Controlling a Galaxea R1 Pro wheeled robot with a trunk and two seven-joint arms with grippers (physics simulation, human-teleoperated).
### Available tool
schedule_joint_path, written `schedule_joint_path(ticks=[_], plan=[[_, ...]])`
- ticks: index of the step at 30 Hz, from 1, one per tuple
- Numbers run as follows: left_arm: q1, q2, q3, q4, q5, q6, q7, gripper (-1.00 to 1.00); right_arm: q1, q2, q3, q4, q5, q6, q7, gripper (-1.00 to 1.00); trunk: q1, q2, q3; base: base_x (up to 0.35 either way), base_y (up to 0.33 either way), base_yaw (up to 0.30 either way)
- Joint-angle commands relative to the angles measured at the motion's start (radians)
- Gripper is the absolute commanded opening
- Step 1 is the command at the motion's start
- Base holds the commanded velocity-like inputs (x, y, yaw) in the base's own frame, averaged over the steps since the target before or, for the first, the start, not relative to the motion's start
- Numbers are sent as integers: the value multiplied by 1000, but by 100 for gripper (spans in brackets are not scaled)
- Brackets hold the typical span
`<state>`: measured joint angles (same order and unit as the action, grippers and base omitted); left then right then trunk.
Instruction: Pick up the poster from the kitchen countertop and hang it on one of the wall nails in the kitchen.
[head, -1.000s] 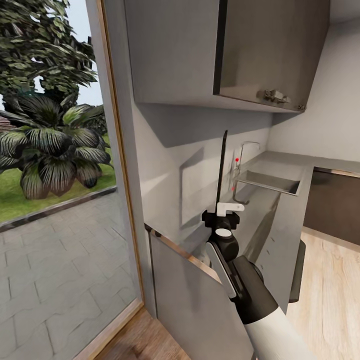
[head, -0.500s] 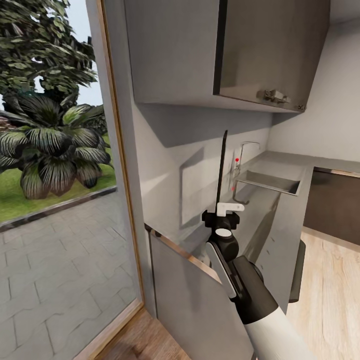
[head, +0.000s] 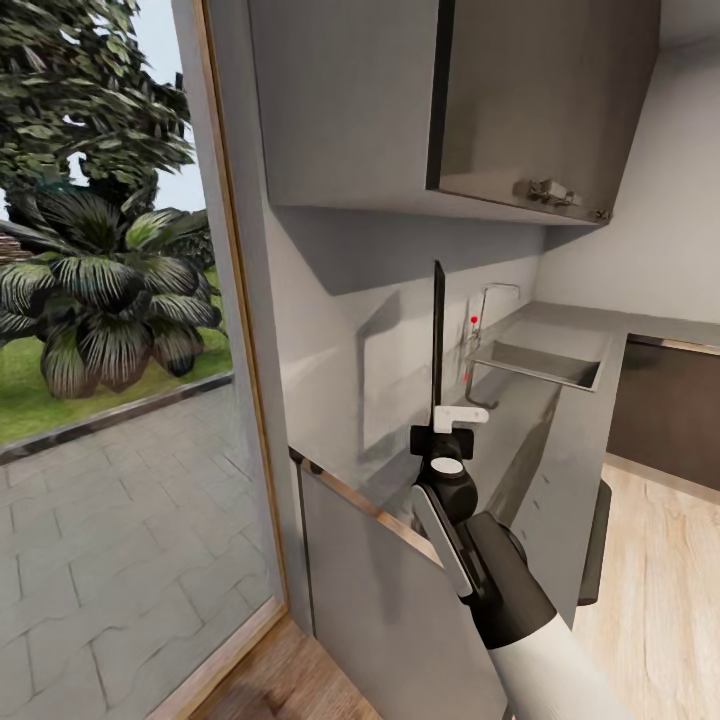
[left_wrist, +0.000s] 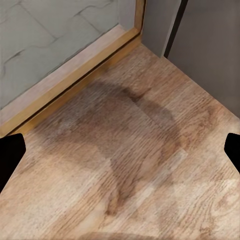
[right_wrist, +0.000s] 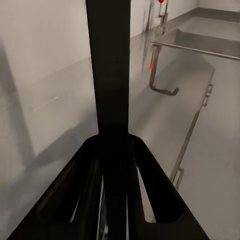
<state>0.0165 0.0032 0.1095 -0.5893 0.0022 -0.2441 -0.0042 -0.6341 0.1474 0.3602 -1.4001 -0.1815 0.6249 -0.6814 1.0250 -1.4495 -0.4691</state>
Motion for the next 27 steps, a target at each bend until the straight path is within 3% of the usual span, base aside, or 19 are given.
schedule_joint_path(ticks=[1, 16, 17, 27], plan=[[0, 0, 1, -1, 0, -1, 0, 100, -1, 0, 2, 0, -13, 1, -10, -100, 0, -1, -1, 0, 0, 0], [0, 0, 1, -1, 1, -1, 0, 100, -1, 0, 3, -11, -32, 1, -12, -100, 0, -1, -1, 0, 0, 0], [0, 0, 1, -1, 1, -1, 0, 100, -1, 0, 3, -54, -35, 5, -16, -100, 0, -1, -1, 0, 0, 0], [0, 0, 1, -1, 1, -1, 0, 100, -1, 0, 3, -99, -40, 8, -17, -100, 0, -1, -1, 0, 0, 0]])
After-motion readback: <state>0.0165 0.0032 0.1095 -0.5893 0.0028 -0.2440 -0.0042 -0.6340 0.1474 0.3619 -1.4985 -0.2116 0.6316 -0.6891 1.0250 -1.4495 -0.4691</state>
